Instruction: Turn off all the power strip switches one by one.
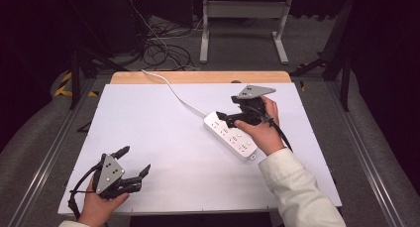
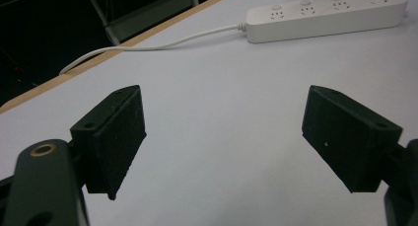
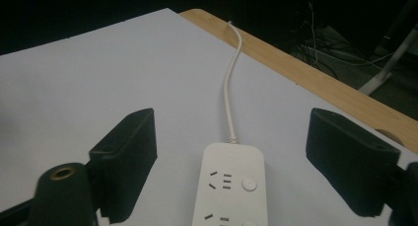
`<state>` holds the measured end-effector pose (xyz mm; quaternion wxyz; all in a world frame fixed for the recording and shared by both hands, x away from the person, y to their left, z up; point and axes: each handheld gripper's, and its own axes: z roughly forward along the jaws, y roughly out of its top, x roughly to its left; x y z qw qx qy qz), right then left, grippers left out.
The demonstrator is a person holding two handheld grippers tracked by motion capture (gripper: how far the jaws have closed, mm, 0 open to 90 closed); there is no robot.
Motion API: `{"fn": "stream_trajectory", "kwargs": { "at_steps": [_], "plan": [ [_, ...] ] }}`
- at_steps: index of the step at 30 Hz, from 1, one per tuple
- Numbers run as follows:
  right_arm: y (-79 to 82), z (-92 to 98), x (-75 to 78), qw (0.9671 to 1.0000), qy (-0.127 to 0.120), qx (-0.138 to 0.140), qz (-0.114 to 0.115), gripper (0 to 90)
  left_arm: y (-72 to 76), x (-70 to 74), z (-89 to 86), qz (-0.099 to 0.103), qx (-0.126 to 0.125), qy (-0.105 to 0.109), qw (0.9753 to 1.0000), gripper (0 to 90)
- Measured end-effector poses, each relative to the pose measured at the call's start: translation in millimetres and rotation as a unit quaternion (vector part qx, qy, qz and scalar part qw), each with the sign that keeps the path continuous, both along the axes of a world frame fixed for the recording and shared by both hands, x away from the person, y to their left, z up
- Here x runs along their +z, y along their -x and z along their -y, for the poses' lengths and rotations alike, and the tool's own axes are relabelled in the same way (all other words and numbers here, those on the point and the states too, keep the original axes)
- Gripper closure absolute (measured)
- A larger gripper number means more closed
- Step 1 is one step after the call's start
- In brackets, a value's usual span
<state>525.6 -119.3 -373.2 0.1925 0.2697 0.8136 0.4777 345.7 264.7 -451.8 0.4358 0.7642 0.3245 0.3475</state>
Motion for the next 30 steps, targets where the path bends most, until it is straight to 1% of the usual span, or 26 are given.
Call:
{"fn": "stream_trajectory", "kwargs": {
  "at_steps": [2,5,7,9,13,16,18,20,25,27,29,30],
  "plan": [
    [4.7,5.3,1.2,1.0,-0.005,0.003,0.004,16.4,0.1,0.2,0.1,0.0,-0.001,0.001,1.0,17.4],
    [11.3,13.6,1.6,0.9998,-0.015,0.01,0.002,14.4,-0.1,0.0,0.4,0.0,0.0,0.003,1.0,17.2],
    [15.8,19.5,1.6,0.9997,-0.021,0.008,0.005,12.8,0.1,0.6,-0.3,0.003,0.001,0.007,1.0,17.0],
    [20.5,26.2,1.2,0.9996,-0.023,0.01,0.009,11.0,0.7,0.6,-0.3,0.0,0.001,0.017,0.9999,16.9],
    [31.2,40.0,-1.2,0.9994,-0.027,0.013,0.016,7.6,0.5,0.7,-0.3,-0.001,0.0,0.02,0.9998,16.5],
    [39.3,50.6,-4.0,0.9991,-0.034,0.009,0.023,7.5,0.5,0.7,-0.4,-0.001,0.001,0.019,0.9998,16.5],
    [44.9,57.9,-6.4,0.999,-0.038,0.008,0.023,7.6,0.7,0.7,-0.3,0.0,0.004,0.019,0.9998,16.5],
    [49.9,65.1,-9.6,0.9988,-0.044,0.011,0.019,7.6,0.6,1.5,-1.0,0.004,0.004,0.012,0.9999,16.6],
    [62.2,81.2,-21.7,0.9984,-0.05,0.008,0.026,7.6,0.6,1.8,-1.8,0.002,0.004,0.016,0.9999,16.5],
    [67.1,87.8,-28.1,0.9982,-0.051,0.011,0.03,7.5,0.6,1.7,-2.0,-0.001,0.003,0.025,0.9997,16.5],
    [71.8,94.9,-35.0,0.998,-0.055,0.012,0.031,7.3,0.6,1.8,-2.3,-0.003,0.004,0.026,0.9996,16.6],
    [74.2,98.7,-38.5,0.998,-0.055,0.011,0.03,7.3,0.4,2.0,-2.7,-0.001,0.004,0.022,0.9997,16.6]
  ]
}}
